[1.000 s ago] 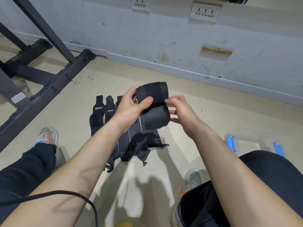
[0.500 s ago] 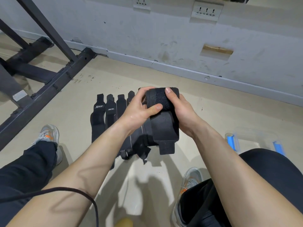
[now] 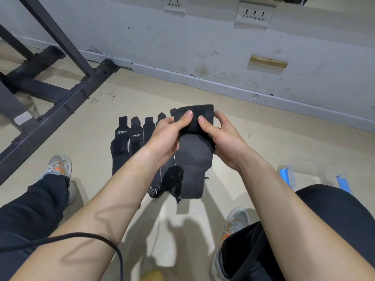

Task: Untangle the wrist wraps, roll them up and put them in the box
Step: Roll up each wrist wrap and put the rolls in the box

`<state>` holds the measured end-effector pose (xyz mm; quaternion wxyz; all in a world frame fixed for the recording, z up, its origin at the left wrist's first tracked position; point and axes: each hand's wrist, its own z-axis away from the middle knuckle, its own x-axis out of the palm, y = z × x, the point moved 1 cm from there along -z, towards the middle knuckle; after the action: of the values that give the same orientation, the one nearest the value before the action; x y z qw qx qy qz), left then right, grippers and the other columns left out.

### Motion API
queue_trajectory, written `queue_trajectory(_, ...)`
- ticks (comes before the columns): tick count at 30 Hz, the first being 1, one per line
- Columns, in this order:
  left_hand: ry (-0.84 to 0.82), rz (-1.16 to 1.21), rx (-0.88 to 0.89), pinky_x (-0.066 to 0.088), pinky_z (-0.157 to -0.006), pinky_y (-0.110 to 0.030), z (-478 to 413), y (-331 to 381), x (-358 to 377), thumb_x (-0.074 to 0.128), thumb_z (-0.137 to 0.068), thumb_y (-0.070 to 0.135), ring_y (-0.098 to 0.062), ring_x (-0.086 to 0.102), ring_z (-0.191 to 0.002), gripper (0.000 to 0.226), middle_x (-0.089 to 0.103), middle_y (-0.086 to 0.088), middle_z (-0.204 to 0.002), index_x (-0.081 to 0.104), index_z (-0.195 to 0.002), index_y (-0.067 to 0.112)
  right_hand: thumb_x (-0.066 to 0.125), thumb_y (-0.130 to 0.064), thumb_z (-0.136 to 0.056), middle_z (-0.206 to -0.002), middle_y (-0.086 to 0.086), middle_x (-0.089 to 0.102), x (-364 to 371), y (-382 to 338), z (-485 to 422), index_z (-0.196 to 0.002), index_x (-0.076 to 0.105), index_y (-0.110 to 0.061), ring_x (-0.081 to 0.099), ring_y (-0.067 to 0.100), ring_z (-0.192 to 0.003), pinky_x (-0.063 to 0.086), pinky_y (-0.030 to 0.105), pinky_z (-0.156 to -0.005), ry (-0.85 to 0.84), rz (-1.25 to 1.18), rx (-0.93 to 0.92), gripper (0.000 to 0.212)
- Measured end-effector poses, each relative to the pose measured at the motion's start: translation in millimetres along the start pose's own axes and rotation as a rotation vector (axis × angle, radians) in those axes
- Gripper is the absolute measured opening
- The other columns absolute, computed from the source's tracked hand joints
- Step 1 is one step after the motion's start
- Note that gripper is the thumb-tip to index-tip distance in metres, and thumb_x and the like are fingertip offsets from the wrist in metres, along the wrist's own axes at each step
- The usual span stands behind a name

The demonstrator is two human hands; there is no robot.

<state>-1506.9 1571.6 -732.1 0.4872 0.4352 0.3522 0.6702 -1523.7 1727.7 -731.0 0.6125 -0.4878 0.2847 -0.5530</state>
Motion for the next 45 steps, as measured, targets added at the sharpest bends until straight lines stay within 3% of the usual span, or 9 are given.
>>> queue_trajectory(4, 0.091, 0.134, 0.029, 0.061, -0.093, -0.042, -6.1, 6.8, -9.5, 0.07, -0.097, 0.036, -0.03, 0.074, -0.109, 0.053, 0.074, -0.019, -0.12, 0.061, -0.131, -0.004, 0.076, -0.039, -0.09, -0.098, -0.002, 0.075, 1.0, 7.9, 2.5, -0.138, 0.044, -0.016, 0.074, 0.015, -0.082, 0.06, 0.049, -0.079, 0.029, 0.198, 0.089, 0.063)
queue_trajectory(10, 0.15, 0.196, 0.078, 0.059, -0.097, -0.047, -11.5, 17.1, -21.9, 0.064, -0.101, 0.037, -0.031, 0.073, -0.11, 0.042, 0.076, -0.017, -0.113, 0.07, -0.119, -0.001, 0.083, -0.018, -0.084, -0.096, 0.011, 0.079, 0.1, 23.1, -2.6, -0.106, 0.071, -0.006, 0.075, 0.026, -0.084, 0.059, 0.048, -0.087, -0.02, 0.307, 0.112, 0.028)
queue_trajectory(16, 0.257, 0.18, 0.15, 0.055, -0.099, -0.059, -17.6, 4.0, -22.9, 0.083, -0.078, 0.041, -0.037, 0.07, -0.116, 0.079, 0.067, -0.024, -0.13, 0.048, -0.137, 0.001, 0.079, -0.014, -0.088, -0.099, 0.017, 0.078, 7.1, 17.6, -3.0, -0.107, 0.072, 0.003, 0.074, 0.028, -0.083, 0.059, 0.044, -0.086, -0.025, 0.215, 0.045, 0.026)
queue_trajectory(19, 0.303, 0.035, 0.191, 0.054, -0.103, -0.055, -18.5, -10.4, -19.0, 0.084, -0.074, 0.037, -0.03, 0.069, -0.115, 0.065, 0.068, -0.014, -0.123, 0.045, -0.123, 0.019, 0.078, -0.013, -0.089, -0.094, 0.016, 0.078, 9.3, 15.2, -2.4, -0.107, 0.071, 0.005, 0.073, 0.025, -0.077, 0.059, 0.038, -0.074, -0.022, 0.185, 0.001, 0.026)
queue_trajectory(23, 0.266, -0.078, 0.26, 0.055, -0.103, -0.048, -21.4, -24.0, -15.1, 0.073, -0.094, 0.007, -0.018, 0.068, -0.104, 0.053, 0.064, -0.003, -0.113, 0.037, -0.132, 0.016, 0.077, -0.017, -0.09, -0.082, 0.015, 0.072, 8.2, 10.7, 0.3, -0.105, 0.067, 0.014, 0.067, 0.024, -0.065, 0.052, 0.031, -0.059, 0.019, 0.129, 0.012, 0.036)
queue_trajectory(28, 0.216, -0.008, 0.222, 0.061, -0.085, -0.037, -21.4, -23.8, -14.6, 0.075, -0.089, -0.001, -0.022, 0.068, -0.102, 0.054, 0.062, -0.011, -0.121, 0.039, -0.124, 0.02, 0.069, -0.012, -0.095, -0.074, 0.009, 0.07, 6.5, 2.8, 5.4, -0.099, 0.069, 0.002, 0.066, 0.019, -0.056, 0.054, 0.027, -0.056, 0.014, -0.017, 0.043, 0.014)
queue_trajectory(31, 0.186, 0.009, 0.228, 0.061, -0.077, -0.035, -18.5, -18.7, -14.7, 0.072, -0.089, -0.005, -0.021, 0.067, -0.096, 0.054, 0.06, -0.009, -0.115, 0.039, -0.12, 0.025, 0.068, -0.014, -0.096, -0.08, 0.01, 0.07, 6.6, 1.7, 6.4, -0.106, 0.069, 0.002, 0.066, 0.017, -0.059, 0.055, 0.027, -0.056, 0.006, 0.03, 0.043, 0.019)
queue_trajectory(40, 0.019, -0.025, 0.305, 0.059, -0.079, -0.036, -8.5, -12.0, -16.3, 0.066, -0.088, -0.009, -0.023, 0.068, -0.103, 0.048, 0.066, -0.012, -0.119, 0.065, -0.119, 0.028, 0.065, -0.014, -0.098, -0.078, 0.009, 0.07, 8.2, -2.4, 9.6, -0.108, 0.069, 0.001, 0.067, 0.017, -0.059, 0.055, 0.026, -0.054, -0.005, -0.039, 0.077, 0.019)
queue_trajectory(45, 0.053, 0.121, 0.251, 0.059, -0.072, -0.039, -8.9, -9.0, -13.4, 0.06, -0.102, 0.015, -0.018, 0.069, -0.089, 0.01, 0.064, -0.009, -0.111, 0.067, -0.108, 0.019, 0.066, -0.017, -0.097, -0.079, 0.009, 0.071, 7.1, -4.2, 8.3, -0.102, 0.07, 0.0, 0.067, 0.016, -0.059, 0.054, 0.024, -0.053, 0.031, -0.046, 0.095, 0.018)
